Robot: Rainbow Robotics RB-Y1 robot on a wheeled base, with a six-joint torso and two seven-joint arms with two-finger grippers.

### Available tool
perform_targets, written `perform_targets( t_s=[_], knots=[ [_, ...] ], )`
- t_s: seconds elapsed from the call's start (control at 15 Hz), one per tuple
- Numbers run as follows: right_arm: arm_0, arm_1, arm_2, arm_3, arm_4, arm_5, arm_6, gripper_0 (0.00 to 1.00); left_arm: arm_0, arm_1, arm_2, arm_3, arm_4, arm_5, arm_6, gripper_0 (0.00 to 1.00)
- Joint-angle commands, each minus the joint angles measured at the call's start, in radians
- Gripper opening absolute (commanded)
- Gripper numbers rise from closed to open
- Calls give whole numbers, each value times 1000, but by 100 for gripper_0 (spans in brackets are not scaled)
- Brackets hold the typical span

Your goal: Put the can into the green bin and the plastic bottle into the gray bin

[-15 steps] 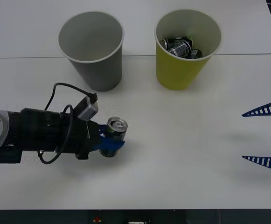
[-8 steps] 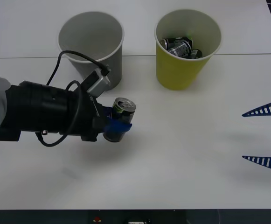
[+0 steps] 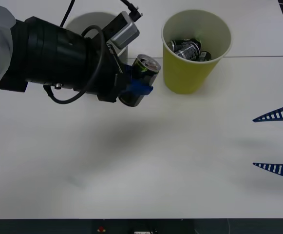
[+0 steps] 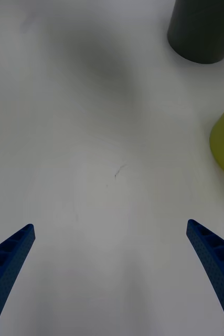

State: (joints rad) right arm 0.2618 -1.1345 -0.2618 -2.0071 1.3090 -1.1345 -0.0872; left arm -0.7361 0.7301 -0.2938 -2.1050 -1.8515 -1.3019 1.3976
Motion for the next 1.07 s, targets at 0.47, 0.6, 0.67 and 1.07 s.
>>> perform_targets(
  t_s=[0.47, 0.6, 0.67, 1.07],
  knots=[
    [0, 0, 0, 0, 0, 0, 0, 100, -450, -152, -275, 487, -140, 161, 3, 0],
    [0, 0, 0, 0, 0, 0, 0, 100, -516, -210, -308, 631, -155, 222, -8, 0],
    [0, 0, 0, 0, 0, 0, 0, 100, -557, -247, -315, 717, -163, 239, -26, 0],
    [0, 0, 0, 0, 0, 0, 0, 100, -750, -409, -352, 1100, -189, 317, -117, 0]
  ],
)
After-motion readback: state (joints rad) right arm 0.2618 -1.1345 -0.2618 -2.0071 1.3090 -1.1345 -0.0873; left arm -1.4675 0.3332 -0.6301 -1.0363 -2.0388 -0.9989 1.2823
